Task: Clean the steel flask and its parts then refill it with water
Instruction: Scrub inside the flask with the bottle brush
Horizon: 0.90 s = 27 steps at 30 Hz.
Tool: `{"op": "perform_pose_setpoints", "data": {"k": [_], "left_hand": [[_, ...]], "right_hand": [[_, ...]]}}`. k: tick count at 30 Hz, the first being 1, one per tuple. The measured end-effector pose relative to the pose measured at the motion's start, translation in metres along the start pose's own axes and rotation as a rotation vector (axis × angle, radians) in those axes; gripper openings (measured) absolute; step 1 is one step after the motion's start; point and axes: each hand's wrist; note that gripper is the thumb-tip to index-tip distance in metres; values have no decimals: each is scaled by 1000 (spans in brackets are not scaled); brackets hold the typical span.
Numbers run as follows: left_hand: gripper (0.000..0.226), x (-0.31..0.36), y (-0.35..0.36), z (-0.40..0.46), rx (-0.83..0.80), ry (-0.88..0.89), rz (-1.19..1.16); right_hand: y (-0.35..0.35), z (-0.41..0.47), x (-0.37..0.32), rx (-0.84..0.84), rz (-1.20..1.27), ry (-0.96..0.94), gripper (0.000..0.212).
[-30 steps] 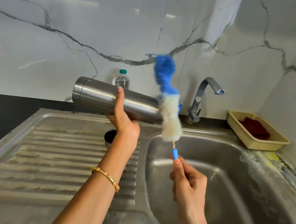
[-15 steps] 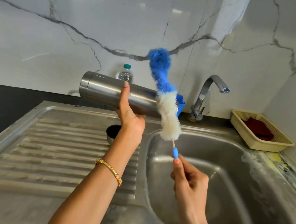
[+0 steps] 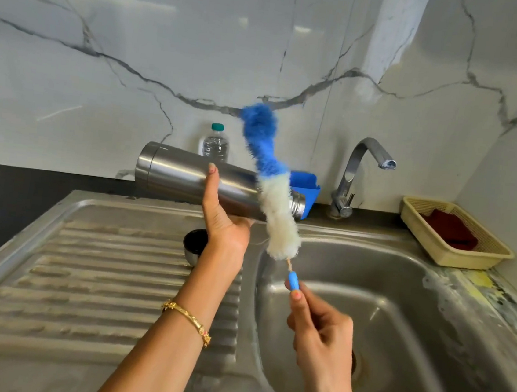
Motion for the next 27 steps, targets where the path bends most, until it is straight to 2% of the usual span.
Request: {"op": "perform_pose_setpoints", "data": {"k": [5,8,10,12,15,19,24,27], "left_hand": [[47,-1,-1,2,69,33,23],[46,6,2,6,28,73,2],[43,10,3,7,2,90,-10],[33,9,4,3,-11,85,-3],[20,7,7,-3,40,68,71],[10,11,5,-3,43,55,43],[15,9,1,-3,-70,48,-54],[11,8,-1,-3,-126,54,-102]], "right_hand": [[-6,20,5,124,38,-12,43],[-7,13,5,79,-9,-27,27],[-9,17,5,67,-3,-23,27],[-9,20,4,79,-2,-26,29],[-5,12,2,51,47,-28,17],[-10,18,3,87,78,22,31],[-6,8,-3,23,-6,-60,38],[-9,19,-1,89,41,-15,41]]}}
Point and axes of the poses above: each hand's wrist, its own z-axis towards the middle knuckle, its own y-axis out of the palm, x = y × z, and after that the axes turned 1 degree about -x, right-handed
